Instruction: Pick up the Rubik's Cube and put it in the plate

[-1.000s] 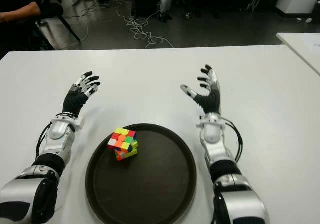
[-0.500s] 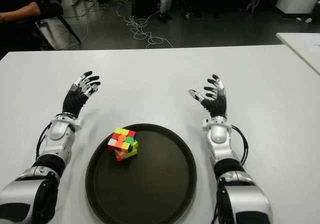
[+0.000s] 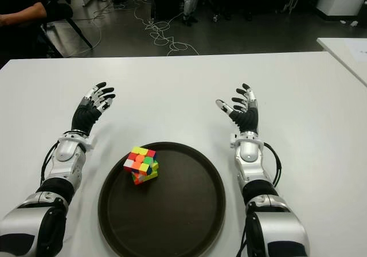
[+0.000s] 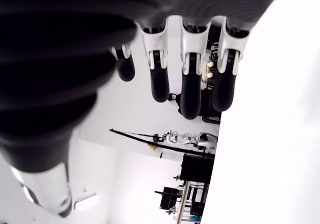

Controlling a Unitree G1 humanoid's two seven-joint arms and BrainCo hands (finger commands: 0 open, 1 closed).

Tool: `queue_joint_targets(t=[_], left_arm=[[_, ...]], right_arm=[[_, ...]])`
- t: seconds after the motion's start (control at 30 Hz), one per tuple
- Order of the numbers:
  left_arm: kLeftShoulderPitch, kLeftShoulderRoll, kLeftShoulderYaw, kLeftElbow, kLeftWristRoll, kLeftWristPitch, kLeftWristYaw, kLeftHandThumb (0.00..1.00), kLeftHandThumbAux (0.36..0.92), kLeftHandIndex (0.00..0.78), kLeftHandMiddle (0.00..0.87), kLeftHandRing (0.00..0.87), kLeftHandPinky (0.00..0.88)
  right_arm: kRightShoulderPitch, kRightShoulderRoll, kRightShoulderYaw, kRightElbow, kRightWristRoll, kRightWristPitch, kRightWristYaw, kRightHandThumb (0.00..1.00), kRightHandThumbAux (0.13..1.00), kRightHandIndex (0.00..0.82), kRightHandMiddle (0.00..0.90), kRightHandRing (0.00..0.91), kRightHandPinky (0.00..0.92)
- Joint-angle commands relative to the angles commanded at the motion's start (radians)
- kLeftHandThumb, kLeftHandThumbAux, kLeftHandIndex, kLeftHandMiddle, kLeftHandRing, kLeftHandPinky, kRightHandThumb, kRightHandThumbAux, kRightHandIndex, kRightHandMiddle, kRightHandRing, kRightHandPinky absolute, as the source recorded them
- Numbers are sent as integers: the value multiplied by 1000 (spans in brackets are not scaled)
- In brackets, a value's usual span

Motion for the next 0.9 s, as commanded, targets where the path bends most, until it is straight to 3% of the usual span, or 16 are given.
queue_joint_targets(t=[0.43, 0.9], left_arm=[[0, -5, 2, 5, -1, -13, 3, 59, 657, 133, 208, 185, 169], [1, -8, 3, 4, -6, -13, 5, 55, 682, 137, 212, 176, 124]], right_arm=[[12, 0, 6, -31, -9, 17, -8, 50, 707, 125, 224, 279, 319], [17, -2, 11, -41, -15, 14, -7, 69, 706, 131, 227, 272, 307]])
